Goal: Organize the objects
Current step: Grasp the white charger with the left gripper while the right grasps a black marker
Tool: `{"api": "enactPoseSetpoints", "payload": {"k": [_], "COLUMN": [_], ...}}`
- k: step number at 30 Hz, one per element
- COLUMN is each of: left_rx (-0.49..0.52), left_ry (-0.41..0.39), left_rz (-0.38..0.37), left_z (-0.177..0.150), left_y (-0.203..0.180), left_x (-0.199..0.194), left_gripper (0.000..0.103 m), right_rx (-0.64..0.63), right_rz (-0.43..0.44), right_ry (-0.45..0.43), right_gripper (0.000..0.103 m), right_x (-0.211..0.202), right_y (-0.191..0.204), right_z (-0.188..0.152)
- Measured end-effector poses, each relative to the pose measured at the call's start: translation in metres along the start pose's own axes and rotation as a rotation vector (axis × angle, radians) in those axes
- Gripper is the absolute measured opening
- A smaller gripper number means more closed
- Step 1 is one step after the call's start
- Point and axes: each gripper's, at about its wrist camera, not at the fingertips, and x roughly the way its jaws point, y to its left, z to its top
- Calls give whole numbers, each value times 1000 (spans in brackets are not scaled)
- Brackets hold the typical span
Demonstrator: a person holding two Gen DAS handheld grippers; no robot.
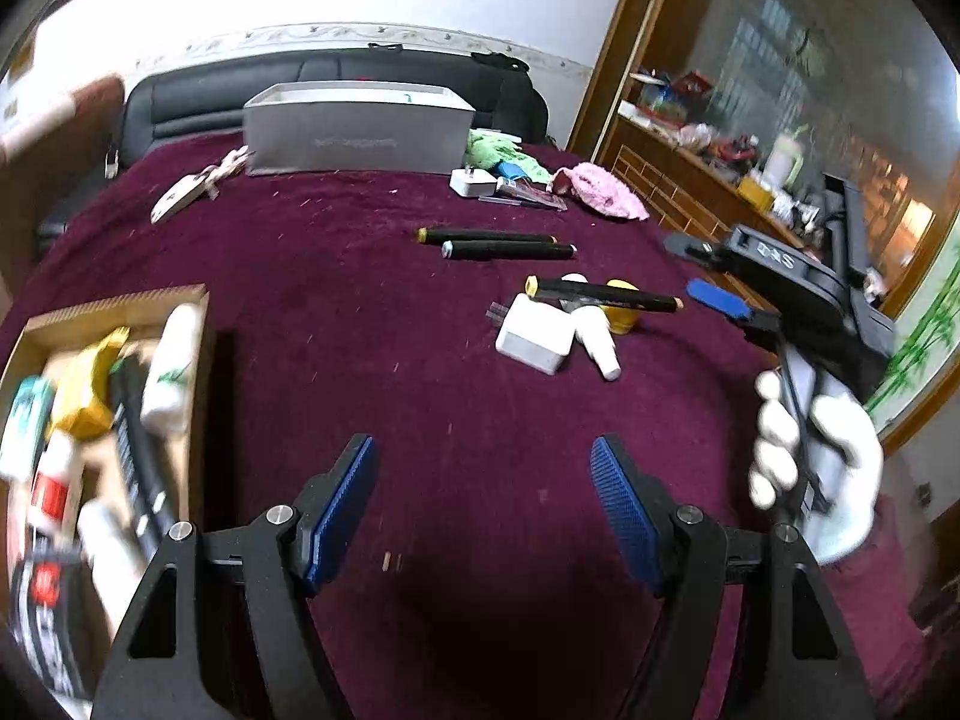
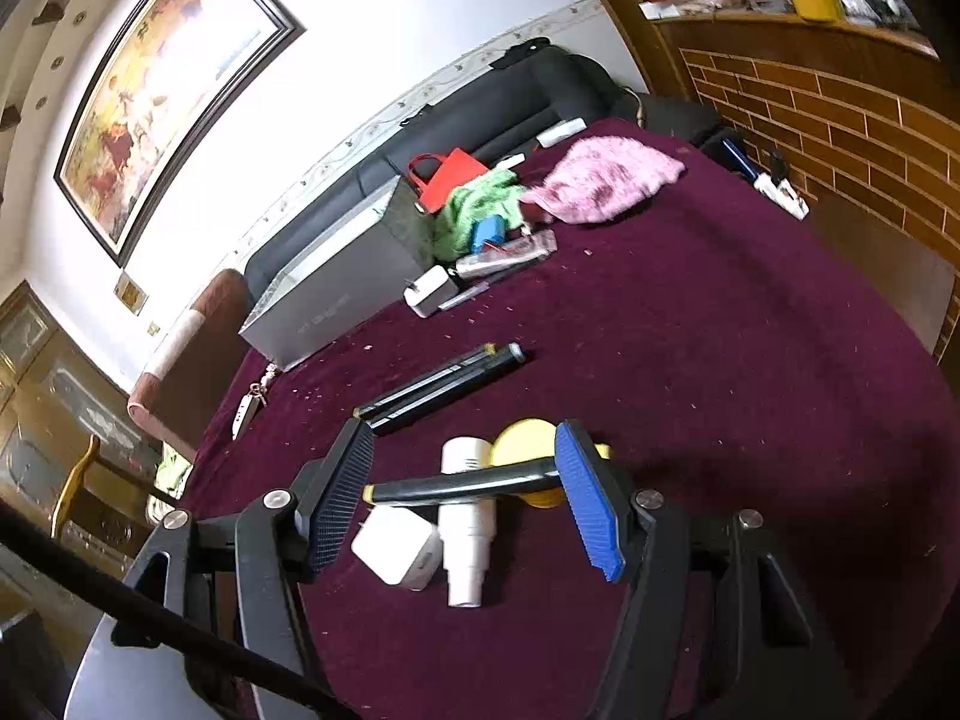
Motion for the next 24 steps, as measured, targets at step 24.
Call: {"api": "enactPoseSetpoints", "payload": {"k": [24], "left_rx": [286], "left_ry": [117], "left_rz": [-45], "left_z": [49], "left_y": [-53], "left_x": [144], "left_gripper": [44], "right_rx": [83], "right_rz": [-19], "right_ry": [14], "right_gripper": [63], "right_x": [-1], "right_y": [-41], "right_z": [3]}}
